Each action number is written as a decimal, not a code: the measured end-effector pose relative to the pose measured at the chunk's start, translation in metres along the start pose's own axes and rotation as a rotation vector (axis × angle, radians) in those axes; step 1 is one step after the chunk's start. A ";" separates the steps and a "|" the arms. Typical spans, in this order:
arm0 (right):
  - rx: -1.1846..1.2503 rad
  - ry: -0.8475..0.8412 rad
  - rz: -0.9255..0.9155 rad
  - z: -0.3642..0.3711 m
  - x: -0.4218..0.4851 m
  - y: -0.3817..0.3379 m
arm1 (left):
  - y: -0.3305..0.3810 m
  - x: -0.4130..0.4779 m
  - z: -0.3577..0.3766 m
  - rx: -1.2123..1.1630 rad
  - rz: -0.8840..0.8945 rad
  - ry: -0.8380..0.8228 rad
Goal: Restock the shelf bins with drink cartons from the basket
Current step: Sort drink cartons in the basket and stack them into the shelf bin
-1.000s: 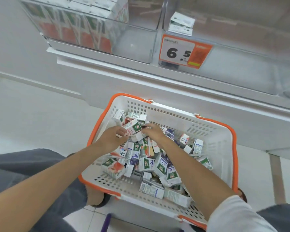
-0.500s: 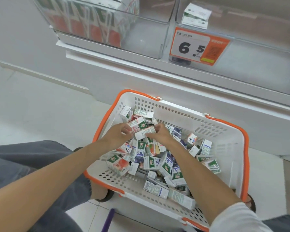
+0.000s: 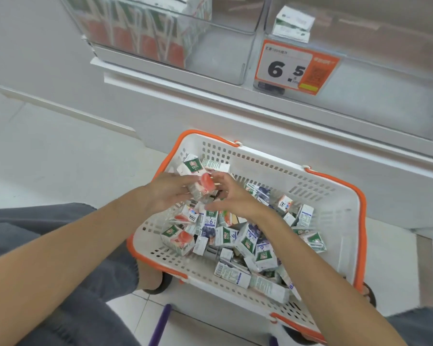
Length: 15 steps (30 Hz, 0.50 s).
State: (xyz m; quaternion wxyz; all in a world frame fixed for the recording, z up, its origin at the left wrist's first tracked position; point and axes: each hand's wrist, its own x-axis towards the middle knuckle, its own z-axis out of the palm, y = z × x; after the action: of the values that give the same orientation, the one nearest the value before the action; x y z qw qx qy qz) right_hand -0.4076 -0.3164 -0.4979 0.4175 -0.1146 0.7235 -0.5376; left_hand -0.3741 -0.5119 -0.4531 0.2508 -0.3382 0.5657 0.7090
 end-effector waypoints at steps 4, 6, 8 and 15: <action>-0.244 0.041 0.100 0.026 0.009 0.007 | 0.015 -0.012 -0.034 -0.015 0.155 0.107; -0.303 0.027 0.133 0.055 0.022 0.015 | 0.017 -0.017 -0.045 -0.025 0.159 0.083; -0.485 0.010 0.131 0.080 0.035 0.024 | 0.018 -0.022 -0.049 -0.053 0.153 0.090; -0.302 0.210 0.030 0.042 0.021 -0.014 | 0.028 -0.022 -0.047 -0.125 0.193 0.110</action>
State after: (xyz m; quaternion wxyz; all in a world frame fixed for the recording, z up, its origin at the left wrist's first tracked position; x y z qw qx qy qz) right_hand -0.3941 -0.3639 -0.4991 0.3257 -0.1083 0.8374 -0.4255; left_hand -0.3710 -0.5636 -0.4251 0.1283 -0.3356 0.5635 0.7439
